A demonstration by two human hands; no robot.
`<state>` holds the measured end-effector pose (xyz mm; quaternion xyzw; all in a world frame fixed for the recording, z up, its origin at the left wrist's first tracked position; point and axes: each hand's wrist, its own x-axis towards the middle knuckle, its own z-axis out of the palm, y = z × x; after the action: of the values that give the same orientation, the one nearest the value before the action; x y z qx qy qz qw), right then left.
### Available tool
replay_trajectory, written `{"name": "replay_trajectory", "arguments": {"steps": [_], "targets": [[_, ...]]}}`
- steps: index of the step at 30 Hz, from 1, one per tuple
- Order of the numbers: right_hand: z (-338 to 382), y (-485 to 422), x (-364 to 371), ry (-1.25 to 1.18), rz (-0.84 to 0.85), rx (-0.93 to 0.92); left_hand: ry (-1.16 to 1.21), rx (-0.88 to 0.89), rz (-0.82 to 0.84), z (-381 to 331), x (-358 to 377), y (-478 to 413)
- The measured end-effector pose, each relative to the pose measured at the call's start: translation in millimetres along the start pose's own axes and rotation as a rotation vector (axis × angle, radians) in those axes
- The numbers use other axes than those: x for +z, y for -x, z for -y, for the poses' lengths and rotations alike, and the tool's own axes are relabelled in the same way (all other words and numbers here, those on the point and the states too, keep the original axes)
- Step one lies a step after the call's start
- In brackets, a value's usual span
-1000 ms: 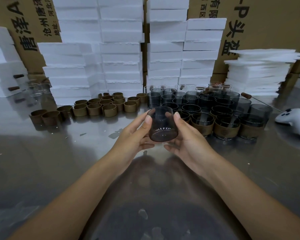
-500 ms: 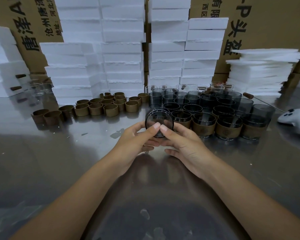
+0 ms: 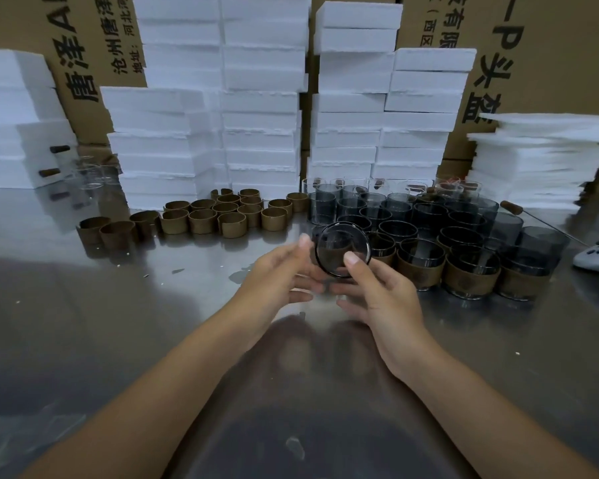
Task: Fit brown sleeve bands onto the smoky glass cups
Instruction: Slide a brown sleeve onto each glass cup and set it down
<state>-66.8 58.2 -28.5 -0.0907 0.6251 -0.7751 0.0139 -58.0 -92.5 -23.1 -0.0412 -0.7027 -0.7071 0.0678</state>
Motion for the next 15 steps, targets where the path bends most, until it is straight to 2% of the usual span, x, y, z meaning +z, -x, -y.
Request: {"name": "replay_trajectory", "arguments": {"steps": [2,6,11,15], "targets": [[-2,-3,-1,-0.032,-0.038,0.012,-0.026,-0.026,-0.127,-2,-8,-12],[-7,-7,-2,-0.065,-0.032,0.039,-0.331,0.000,-0.337,2,-39,-46],[-12,-13,-3,-0.066,-0.023,0.025,-0.824,0.034,-0.433,7,-86,-89],[-15,-16,-4,-0.083,-0.018,0.025,-1.112,-0.080,-0.439,15,-112,-110]]}}
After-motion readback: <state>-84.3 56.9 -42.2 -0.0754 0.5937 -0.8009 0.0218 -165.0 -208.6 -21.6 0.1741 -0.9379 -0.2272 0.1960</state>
